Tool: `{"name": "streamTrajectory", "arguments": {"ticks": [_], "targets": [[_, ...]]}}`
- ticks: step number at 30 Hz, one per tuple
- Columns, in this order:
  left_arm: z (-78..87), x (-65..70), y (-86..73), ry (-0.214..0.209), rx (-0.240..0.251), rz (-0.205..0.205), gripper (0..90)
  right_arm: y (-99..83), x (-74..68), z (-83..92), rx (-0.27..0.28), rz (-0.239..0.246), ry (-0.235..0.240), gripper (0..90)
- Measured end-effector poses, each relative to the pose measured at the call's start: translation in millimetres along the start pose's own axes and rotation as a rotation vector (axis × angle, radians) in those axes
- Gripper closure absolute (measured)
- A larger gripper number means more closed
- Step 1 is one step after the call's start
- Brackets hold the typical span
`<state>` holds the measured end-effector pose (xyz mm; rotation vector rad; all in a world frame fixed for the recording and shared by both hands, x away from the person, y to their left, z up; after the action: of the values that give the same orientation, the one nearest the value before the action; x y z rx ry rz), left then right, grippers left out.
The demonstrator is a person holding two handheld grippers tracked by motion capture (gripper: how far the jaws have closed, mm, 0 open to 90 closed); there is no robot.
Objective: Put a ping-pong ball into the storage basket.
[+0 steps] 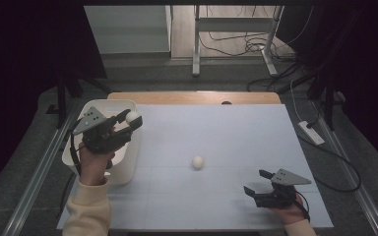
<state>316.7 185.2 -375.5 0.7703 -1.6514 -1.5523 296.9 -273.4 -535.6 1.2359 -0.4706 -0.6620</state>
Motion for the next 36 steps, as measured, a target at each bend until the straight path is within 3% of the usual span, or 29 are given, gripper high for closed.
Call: {"name": "streamTrajectory", "arguments": {"ticks": [22, 29, 36], "targets": [[-0.7, -12.3, -4.6, 0.057, -0.019, -0.002, 50.4, -0.3, 0.2, 0.1, -0.004, 0.0, -0.002, 12.9], [-4.0, -17.6, -6.6, 0.072, -0.033, 0.018, 50.4, 0.8, 0.5, 0.9, 0.002, 0.001, -0.003, 12.9], [-8.8, -27.5, -10.2, 0.109, -0.052, 0.02, 50.4, 1.5, 0.0, 1.8, 0.01, 0.002, -0.002, 12.9]]}}
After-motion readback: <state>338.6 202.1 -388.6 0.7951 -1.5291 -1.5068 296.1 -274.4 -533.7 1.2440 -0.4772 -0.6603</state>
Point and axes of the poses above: each handheld gripper's, and its own axes: z roughly backward along the jaws, y roughly out of its top, x roughly to its right, the point moved 4 cm from there along -z, roughly forward along the jaws, and after that the axes turned 14 degrees about x, right-handed, at the moved point
